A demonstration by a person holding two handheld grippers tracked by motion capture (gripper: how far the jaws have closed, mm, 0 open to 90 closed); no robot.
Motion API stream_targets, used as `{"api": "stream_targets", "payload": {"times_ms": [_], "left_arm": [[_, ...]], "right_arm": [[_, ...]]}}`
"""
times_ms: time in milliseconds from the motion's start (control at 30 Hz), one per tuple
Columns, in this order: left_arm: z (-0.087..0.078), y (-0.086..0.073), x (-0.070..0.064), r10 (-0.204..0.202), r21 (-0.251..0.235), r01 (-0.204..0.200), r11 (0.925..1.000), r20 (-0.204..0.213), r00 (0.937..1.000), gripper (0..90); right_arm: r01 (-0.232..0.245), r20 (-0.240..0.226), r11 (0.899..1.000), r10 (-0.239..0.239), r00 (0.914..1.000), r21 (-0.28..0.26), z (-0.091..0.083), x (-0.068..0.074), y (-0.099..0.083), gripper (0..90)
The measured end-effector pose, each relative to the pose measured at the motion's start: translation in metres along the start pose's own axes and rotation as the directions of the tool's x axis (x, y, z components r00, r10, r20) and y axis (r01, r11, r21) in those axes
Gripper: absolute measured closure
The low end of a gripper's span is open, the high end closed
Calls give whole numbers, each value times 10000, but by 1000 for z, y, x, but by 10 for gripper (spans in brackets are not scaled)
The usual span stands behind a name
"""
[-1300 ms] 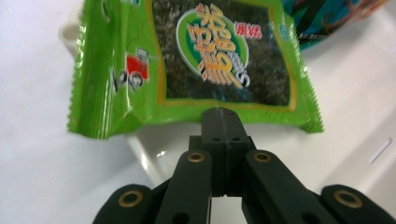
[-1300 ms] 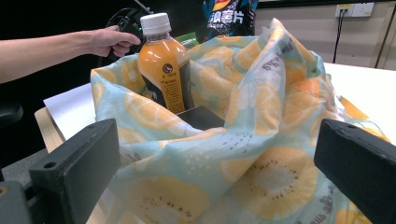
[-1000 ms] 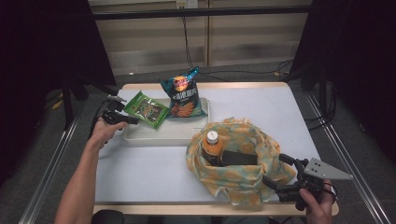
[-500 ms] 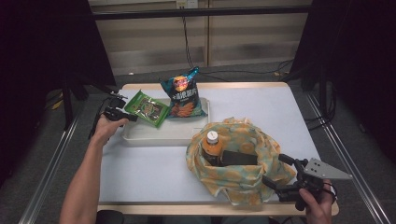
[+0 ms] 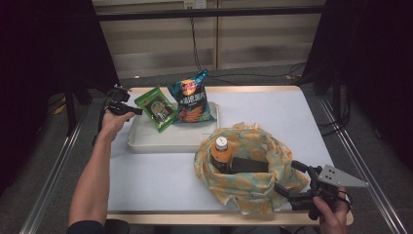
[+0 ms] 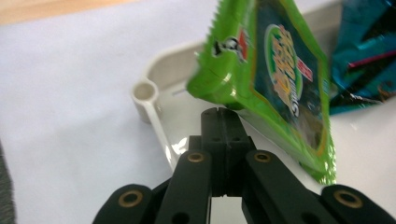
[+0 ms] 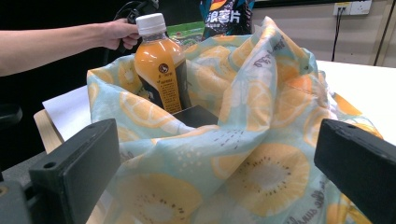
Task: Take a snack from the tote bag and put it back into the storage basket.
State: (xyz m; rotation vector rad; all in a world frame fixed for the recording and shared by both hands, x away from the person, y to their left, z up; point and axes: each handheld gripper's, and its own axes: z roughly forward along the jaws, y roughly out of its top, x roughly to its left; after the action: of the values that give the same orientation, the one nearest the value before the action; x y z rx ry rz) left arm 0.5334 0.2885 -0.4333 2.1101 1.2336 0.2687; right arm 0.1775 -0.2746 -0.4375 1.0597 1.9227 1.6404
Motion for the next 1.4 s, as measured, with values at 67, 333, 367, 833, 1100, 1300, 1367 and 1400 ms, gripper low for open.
{"api": "stream_targets", "payload": {"times_ms": [67,333,367,833,1100,1300,1367,1400], "left_arm": [[-1,1,2,-99,-164,101,9998,94,9999,900],[-5,-14,11,-543,-660,547,9963,88,9985,900],[-7,-15,13,-523,-650,525,9965,35,9986,900],[-27,-34,-9,232,-1402,-99,9901,940,9953,900],[-24,-32,-32,909,-1338,-727,9883,1354,9866,900],[-14,-31,-43,1163,-1056,-994,9894,1681,9789,900],[-10,-31,-47,1278,-916,-1135,9893,1690,9773,900],[-8,-30,-48,1314,-844,-1177,9895,1809,9747,900]], "right_arm": [[-38,14,10000,38,10000,-53,0,0,0,0],[-48,17,10000,48,10000,-43,-1,0,-1,0],[-39,21,10000,39,10000,-53,-1,0,-1,0],[23,-23,10000,-23,10000,-66,1,2,0,0],[34,-15,10000,-34,10000,-25,2,2,1,0],[100,-27,9999,-100,9999,-21,3,3,1,0],[67,-21,10000,-67,10000,15,3,2,0,0],[103,-8,9999,-103,9999,24,3,2,0,0]]}}
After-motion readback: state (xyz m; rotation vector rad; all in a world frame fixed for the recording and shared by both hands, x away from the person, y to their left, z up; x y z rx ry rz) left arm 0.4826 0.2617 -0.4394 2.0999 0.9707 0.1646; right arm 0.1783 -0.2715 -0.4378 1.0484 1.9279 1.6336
